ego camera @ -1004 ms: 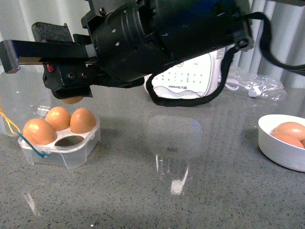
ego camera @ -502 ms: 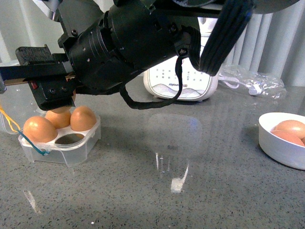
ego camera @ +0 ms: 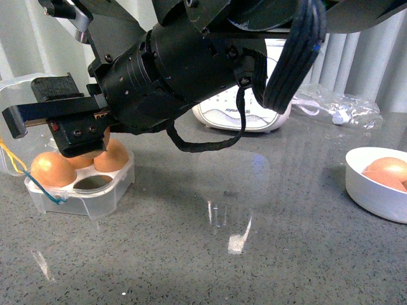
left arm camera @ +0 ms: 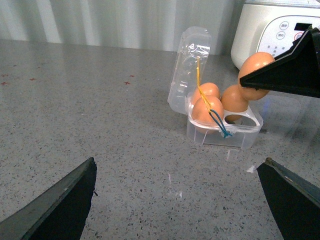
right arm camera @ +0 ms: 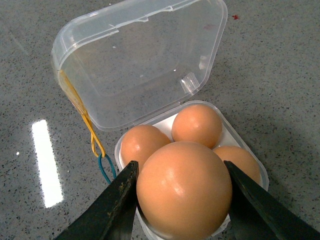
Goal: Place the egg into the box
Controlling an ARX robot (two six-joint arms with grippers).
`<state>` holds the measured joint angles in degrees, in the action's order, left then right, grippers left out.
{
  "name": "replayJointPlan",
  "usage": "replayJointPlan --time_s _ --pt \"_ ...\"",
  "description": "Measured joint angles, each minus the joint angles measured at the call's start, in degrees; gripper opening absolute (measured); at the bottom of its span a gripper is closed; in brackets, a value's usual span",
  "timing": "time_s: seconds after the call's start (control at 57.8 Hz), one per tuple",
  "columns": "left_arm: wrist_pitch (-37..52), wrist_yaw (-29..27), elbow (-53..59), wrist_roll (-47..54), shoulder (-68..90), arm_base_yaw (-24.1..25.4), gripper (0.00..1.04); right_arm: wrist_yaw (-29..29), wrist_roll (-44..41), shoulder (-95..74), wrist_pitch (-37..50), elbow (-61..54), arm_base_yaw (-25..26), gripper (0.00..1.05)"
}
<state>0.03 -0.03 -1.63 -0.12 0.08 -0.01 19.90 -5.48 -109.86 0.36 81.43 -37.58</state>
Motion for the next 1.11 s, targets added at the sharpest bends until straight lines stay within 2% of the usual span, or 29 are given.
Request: replayJointPlan --time_s 0.104,0.26,0.589,0.71,0.762,0.866,0.952,1.108 --pt "0.0 0.0 0.0 0.0 0.0 0.0 0.98 -0.1 -0.3 -0.1 0.0 0.2 0.2 0.79" --pt "0.0 0.0 0.0 0.0 0.0 0.0 0.98 -0.3 -0.2 -0.1 0.2 0.2 0.6 0.99" --pt "0.0 0.0 0.0 0.0 0.0 0.0 0.98 -1.1 0.3 0.0 2.2 0.2 2.4 0.98" --pt "0.0 0.0 0.0 0.0 0.0 0.0 0.98 -3.8 1.7 2.4 5.6 -0.8 5.1 0.98" --pt "0.0 0.0 0.0 0.0 0.0 0.0 0.98 -6.3 2.3 5.1 7.8 -2.5 7.2 0.98" --pt "0.0 0.0 0.0 0.0 0.0 0.0 0.98 -15.7 1.7 12.7 13.2 -8.7 12.3 0.98" --pt "0.0 0.0 0.0 0.0 0.0 0.0 0.98 -22.8 -0.5 18.3 17.3 -14.7 16.3 0.98" --pt "0.0 0.0 0.0 0.0 0.0 0.0 0.98 -31.8 -6.0 27.7 25.6 -26.4 22.7 0.98"
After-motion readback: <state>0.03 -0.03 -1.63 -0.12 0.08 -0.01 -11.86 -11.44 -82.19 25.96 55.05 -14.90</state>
